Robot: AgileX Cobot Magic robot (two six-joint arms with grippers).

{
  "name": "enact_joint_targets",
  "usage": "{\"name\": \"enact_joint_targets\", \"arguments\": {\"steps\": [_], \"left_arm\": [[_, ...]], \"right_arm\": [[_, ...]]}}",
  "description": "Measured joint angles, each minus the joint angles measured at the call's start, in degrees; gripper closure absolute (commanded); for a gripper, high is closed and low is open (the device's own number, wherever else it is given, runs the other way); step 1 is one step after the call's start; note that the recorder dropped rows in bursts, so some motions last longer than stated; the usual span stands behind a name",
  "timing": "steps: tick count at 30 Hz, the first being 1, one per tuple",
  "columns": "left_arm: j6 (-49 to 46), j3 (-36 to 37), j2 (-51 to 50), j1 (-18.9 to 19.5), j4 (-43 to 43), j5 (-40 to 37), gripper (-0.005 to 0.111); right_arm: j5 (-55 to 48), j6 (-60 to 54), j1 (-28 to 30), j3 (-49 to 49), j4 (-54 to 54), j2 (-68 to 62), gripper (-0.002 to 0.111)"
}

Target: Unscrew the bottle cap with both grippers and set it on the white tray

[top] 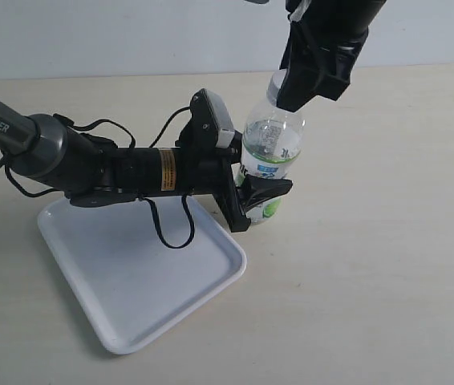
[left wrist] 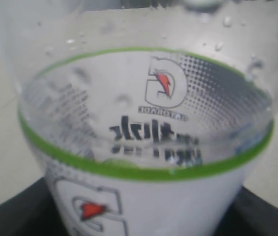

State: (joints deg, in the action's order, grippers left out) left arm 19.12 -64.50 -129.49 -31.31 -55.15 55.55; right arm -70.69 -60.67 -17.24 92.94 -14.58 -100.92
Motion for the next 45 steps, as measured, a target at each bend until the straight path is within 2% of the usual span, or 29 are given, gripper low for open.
{"name": "enact_joint_targets", "arguments": {"steps": [6, 23, 33, 37, 43, 45], "left_arm": [[0.62, 0.0, 0.0, 0.0, -0.71, 0.0, 0.106], [1.99, 0.0, 0.0, 0.0, -0.94, 0.0, 0.106], [3.94, -0.04, 0.03, 0.0, -2.17, 0.24, 0.106], [4.18, -0.04, 0.03, 0.0, -2.5, 0.46, 0.106], [4.27, -0.04, 0.03, -0.08, -2.63, 0.68, 0.106], [4.97, -0.04, 0.03, -0.08, -2.48, 0.57, 0.106]], "right_arm": [[0.0, -5.91, 0.0, 0.0, 0.0, 0.0, 0.108], [0.35, -37.81, 0.0, 0.0, 0.3, 0.0, 0.108], [0.24, -48.03, 0.0, -0.37, 0.98, 1.04, 0.108], [0.12, -48.24, 0.0, -0.47, 0.86, 1.44, 0.092], [-0.07, -46.82, 0.0, -0.47, -0.41, 1.44, 0.043], [0.46, -46.12, 0.0, -0.47, -2.48, 1.91, 0.033]]}}
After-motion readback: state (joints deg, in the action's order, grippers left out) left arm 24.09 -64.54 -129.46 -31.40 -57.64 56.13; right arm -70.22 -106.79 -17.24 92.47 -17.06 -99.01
